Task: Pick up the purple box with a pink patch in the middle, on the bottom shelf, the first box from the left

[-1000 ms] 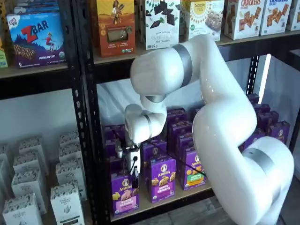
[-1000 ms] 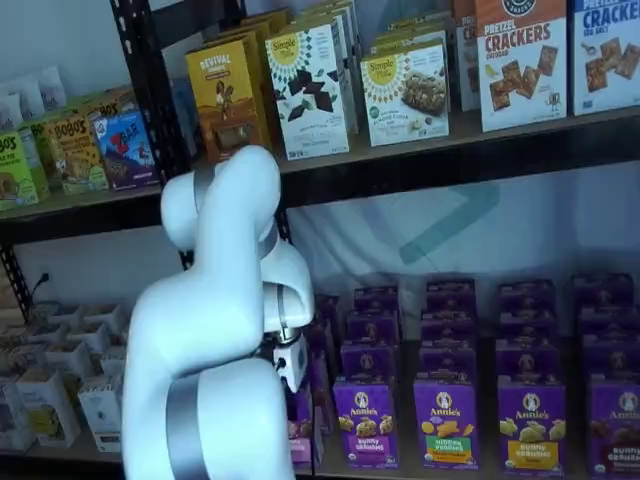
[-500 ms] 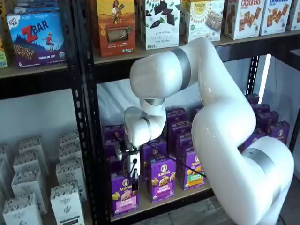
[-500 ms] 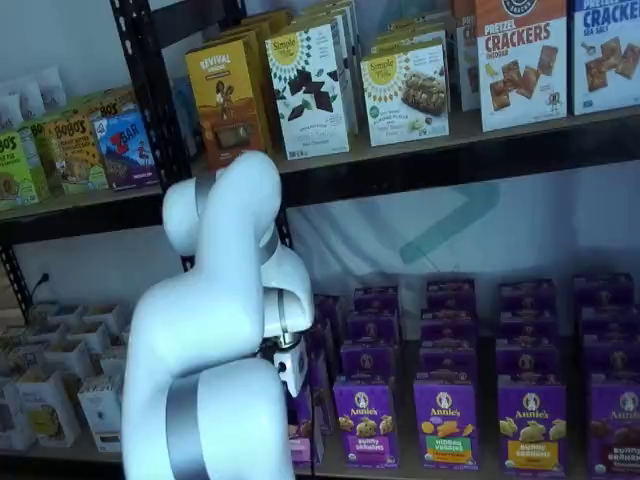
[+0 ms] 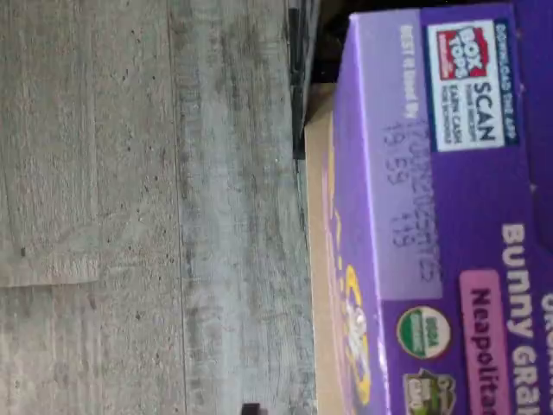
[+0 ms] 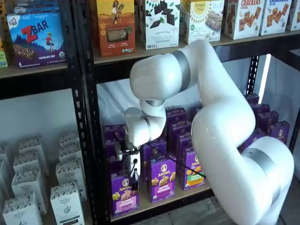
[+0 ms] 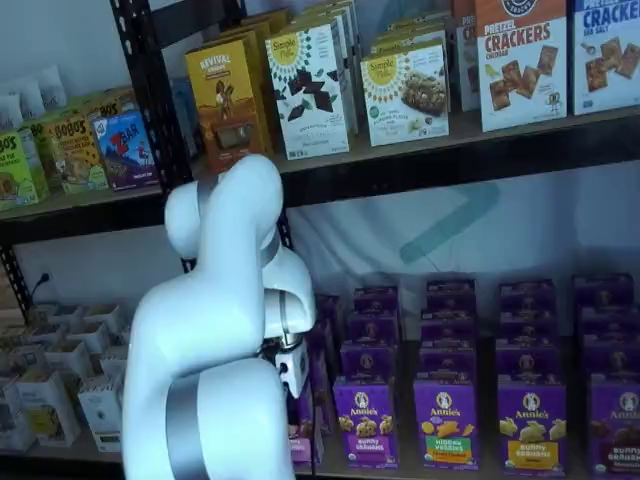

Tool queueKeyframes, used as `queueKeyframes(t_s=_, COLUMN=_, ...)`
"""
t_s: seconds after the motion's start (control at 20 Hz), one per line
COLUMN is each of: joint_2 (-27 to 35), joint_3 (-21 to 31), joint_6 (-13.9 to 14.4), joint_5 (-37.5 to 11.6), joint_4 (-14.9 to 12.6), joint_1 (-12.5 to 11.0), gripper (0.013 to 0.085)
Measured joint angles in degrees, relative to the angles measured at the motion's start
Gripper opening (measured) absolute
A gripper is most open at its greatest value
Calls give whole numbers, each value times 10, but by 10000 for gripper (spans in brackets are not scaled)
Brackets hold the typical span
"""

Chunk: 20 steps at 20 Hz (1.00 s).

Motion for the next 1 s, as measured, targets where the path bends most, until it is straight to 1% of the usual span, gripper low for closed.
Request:
queueKeyframes(t_s=0.1, joint_2=0, joint_3=-1, joint_6=4, joint_5=6, joint_4=-6, joint_1=-1, gripper=650)
queueKeyframes(t_s=0.2, joint_2=0, joint_3=-3, joint_6=7, joint_5=12, joint_4=-10, joint_1=-2, gripper=650)
queueKeyframes(t_s=0.6, joint_2=-1, joint_3=-1, joint_6=5, joint_5=12, joint_4=-8, joint_1=-3, gripper=650)
queueKeyframes(t_s=1.0, joint_2=2, joint_3=-7, joint_6=5, joint_5=21, joint_4=-6, joint_1=-1, gripper=650)
